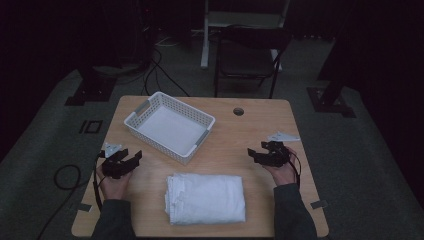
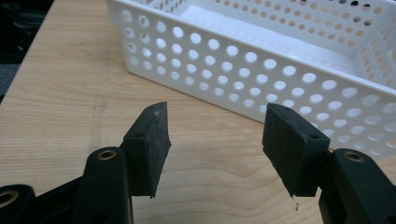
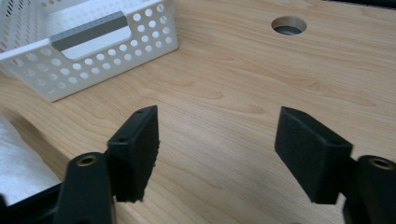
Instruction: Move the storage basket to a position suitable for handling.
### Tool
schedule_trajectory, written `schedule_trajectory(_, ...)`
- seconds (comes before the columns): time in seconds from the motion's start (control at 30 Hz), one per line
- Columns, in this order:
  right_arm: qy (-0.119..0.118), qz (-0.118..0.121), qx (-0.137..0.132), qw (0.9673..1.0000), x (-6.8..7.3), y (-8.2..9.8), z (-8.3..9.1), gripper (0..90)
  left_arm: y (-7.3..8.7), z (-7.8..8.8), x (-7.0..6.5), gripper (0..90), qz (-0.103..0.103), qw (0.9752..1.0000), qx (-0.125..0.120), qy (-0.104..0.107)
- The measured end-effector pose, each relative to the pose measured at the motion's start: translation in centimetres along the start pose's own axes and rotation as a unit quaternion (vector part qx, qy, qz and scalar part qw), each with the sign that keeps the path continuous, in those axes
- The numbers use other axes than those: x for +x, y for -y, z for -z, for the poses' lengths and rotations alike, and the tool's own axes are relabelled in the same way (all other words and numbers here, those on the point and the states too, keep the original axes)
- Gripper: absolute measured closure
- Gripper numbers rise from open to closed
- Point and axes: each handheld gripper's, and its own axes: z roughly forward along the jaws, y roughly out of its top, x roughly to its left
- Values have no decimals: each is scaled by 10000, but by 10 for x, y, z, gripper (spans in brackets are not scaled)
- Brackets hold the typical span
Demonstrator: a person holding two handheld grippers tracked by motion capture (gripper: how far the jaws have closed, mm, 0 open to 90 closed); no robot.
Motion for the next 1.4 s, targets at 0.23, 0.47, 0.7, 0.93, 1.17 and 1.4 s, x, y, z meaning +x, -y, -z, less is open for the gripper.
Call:
schedule_trajectory(0.23,43,30,-161,9999,8,-3,1,250,-2,-4,-14,405,-274,9996,36,109)
schedule_trajectory(0.47,-17,39,-285,9996,18,-5,-3,302,-5,-2,-20,423,-205,9988,-105,440)
schedule_trajectory(0.7,-48,188,-288,9994,35,-10,-6,480,-11,-4,-39,469,-547,9968,-52,583)
schedule_trajectory(0.93,-191,325,-365,9986,55,-29,-10,484,-26,-11,-69,484,-915,9939,-62,619)
schedule_trajectory(1.17,-221,498,-288,9981,78,-44,-24,455,-30,-24,-83,557,-1049,9924,46,643)
schedule_trajectory(1.4,-269,648,-147,9974,92,-48,-39,425,-22,-25,-83,633,-1137,9924,116,452)
